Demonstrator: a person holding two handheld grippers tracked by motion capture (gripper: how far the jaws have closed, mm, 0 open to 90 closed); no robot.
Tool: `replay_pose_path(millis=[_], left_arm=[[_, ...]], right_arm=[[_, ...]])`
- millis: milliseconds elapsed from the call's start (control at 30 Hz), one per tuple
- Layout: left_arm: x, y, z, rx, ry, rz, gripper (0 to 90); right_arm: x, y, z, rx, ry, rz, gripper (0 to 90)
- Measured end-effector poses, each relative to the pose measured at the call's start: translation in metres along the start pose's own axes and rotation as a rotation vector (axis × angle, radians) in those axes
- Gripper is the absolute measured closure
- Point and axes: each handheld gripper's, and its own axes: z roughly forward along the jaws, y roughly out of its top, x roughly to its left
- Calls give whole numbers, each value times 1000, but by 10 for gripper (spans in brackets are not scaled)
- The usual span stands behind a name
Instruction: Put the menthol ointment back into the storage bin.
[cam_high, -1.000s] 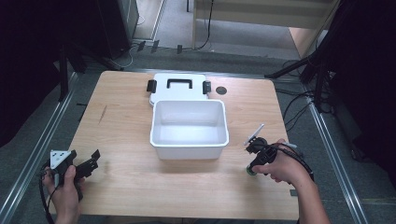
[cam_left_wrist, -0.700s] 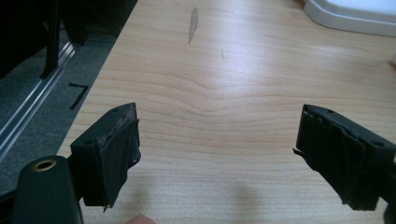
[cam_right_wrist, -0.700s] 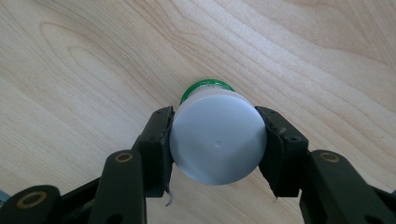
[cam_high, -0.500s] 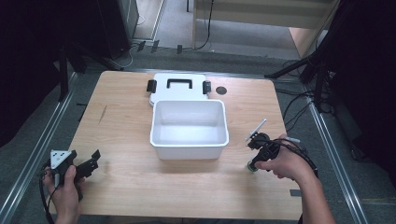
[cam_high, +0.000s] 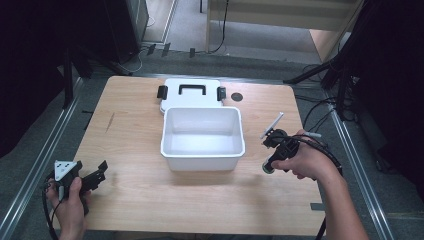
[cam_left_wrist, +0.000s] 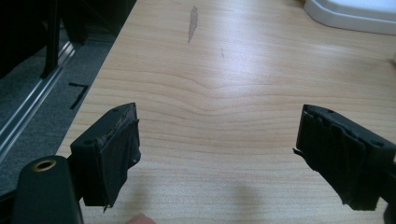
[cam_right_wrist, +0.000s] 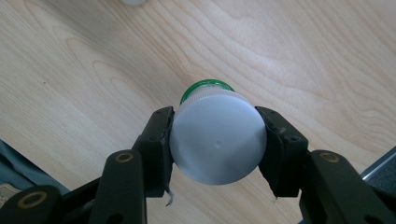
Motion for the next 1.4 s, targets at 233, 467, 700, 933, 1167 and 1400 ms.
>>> replay_pose_path(millis=[233,467,700,933,1167,1400], left_arm=[[0,0,0,-2,0,-2,141],[0,0,0,0,-2,-1,141],[0,0,0,1,0,1,142],[0,0,0,3,-2,0,142],[1,0,0,4,-5,-2,142],[0,0,0,4,-3,-2,142]], right_arm=[[2,16,-17,-13,-2,-16,514],[5,31,-28,-29,16,-29,514],[8,44,-39,-29,8,-51,514],[12,58,-50,-11,-5,-67,514],[14,70,-61,-11,-19,-83,514],[18,82,-71,-19,-26,-98,514]])
